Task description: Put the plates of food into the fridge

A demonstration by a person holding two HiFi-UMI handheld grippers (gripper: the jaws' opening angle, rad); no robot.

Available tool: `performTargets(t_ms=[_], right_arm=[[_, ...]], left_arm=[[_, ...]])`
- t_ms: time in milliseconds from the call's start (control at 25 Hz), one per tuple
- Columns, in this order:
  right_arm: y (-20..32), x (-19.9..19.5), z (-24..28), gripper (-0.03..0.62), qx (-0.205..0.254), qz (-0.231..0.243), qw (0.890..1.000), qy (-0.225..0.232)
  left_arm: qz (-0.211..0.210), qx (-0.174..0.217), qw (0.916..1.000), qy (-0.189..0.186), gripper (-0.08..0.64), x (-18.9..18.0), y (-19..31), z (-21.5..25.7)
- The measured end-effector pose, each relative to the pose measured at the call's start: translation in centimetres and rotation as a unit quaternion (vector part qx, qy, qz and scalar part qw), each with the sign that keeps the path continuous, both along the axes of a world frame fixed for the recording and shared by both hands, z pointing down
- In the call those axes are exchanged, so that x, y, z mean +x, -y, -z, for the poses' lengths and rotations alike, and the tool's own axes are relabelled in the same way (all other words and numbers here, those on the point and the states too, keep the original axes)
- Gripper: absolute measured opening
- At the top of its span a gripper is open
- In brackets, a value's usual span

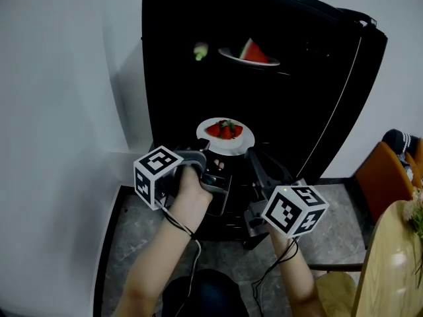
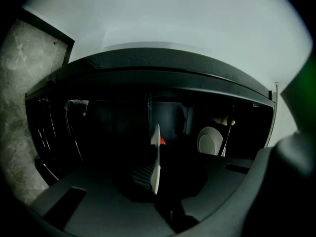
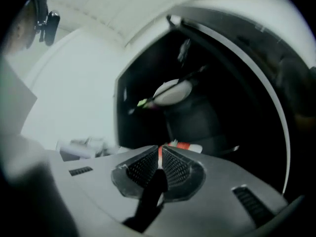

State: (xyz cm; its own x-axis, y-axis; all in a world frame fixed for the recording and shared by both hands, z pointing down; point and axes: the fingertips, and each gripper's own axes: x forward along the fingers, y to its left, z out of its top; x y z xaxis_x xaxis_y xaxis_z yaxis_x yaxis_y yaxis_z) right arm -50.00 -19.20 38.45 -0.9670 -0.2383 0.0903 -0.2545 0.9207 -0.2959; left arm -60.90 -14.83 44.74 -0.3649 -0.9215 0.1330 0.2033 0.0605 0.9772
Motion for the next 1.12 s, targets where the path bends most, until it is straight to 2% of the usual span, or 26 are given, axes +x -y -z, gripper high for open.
performTargets(t_ms=[80, 200, 360, 520, 640, 840, 960, 1120], right_arm=[[-2.3, -0.5, -1.9, 0.020, -0.002, 0.050, 0.998, -0.038], [-4.0, -1.2, -3.3, 0.014, 0.031, 0.075, 0.993, -0.082], [-3.6, -2.5, -3.8, 0.012, 0.061, 0.064, 0.990, -0.111], [-0.8, -3.9, -4.5, 0.012, 0.057, 0.043, 0.990, -0.119], [0.9, -4.8, -4.7, 0.012, 0.050, 0.033, 0.992, -0.116], [2.8, -6.3, -5.1, 0.012, 0.047, 0.019, 0.992, -0.117], [3.9, -7.0, -5.5, 0.012, 0.043, 0.010, 0.991, -0.123], [5.2, -7.7, -5.7, 0.012, 0.046, -0.007, 0.991, -0.127]], left_arm=[[0.001, 0.004, 1.0000, -0.003, 0.023, 0.2, -0.3, 0.2], [-0.001, 0.010, 0.9999, -0.011, 0.023, 0.6, -0.7, 0.3], [-0.007, 0.015, 0.9997, -0.018, 0.023, 0.6, -0.3, 0.1], [-0.014, 0.019, 0.9995, -0.023, 0.021, -0.3, 1.7, -0.5], [-0.038, 0.024, 0.9988, -0.019, 0.022, -0.3, 3.2, -0.4], [-0.058, 0.024, 0.9977, 0.026, 0.026, 0.1, 3.0, 0.6], [-0.060, 0.022, 0.9947, 0.080, 0.026, 0.6, 1.7, 1.4], [-0.058, 0.014, 0.9858, 0.157, 0.026, 1.3, -0.6, 2.2]])
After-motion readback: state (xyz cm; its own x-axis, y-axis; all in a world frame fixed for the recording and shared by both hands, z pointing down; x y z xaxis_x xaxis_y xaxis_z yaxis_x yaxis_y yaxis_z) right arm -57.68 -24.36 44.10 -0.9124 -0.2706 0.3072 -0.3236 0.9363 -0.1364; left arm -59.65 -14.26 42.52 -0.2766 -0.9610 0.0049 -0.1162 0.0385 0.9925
